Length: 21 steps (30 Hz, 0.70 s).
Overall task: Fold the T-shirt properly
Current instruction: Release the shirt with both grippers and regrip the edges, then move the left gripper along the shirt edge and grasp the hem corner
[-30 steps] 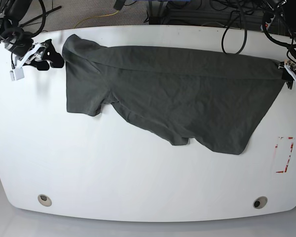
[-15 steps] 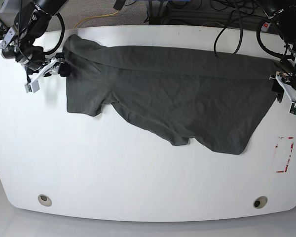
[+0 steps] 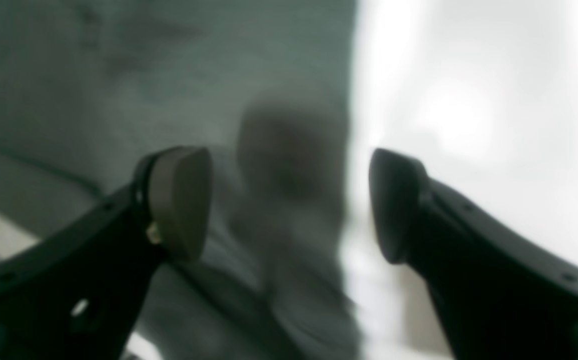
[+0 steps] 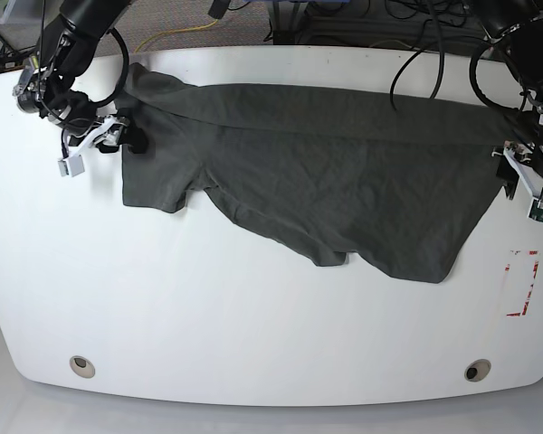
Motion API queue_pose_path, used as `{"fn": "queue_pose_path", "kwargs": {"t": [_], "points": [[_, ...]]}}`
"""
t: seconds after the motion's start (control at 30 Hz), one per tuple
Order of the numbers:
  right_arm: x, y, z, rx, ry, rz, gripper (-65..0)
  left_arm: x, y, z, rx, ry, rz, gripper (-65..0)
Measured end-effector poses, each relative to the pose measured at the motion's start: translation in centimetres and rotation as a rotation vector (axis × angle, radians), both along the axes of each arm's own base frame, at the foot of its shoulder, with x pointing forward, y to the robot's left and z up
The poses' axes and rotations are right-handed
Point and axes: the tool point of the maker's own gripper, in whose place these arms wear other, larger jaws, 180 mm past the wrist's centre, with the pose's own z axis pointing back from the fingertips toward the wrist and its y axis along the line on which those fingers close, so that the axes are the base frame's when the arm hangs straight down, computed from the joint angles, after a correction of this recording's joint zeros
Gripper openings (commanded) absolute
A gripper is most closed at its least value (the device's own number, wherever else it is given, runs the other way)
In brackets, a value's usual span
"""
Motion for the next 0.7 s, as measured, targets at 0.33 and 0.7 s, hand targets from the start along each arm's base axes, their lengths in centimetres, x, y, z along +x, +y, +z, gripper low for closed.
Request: {"fn": "queue_pose_path", "kwargs": {"t": [0.33,0.7], "points": [[-0.1,2.4,-0.5,0.048,0.012,0.061,-40.4,4.2,0.4,-0.9,-0.137,-0.042,0.050,-15.3],[-0.7,2.7,-1.0,0.045,0.045,0.070,-65.0,9.2,-0.4,-4.0,-0.306,0.001,0.100,-15.1]]}}
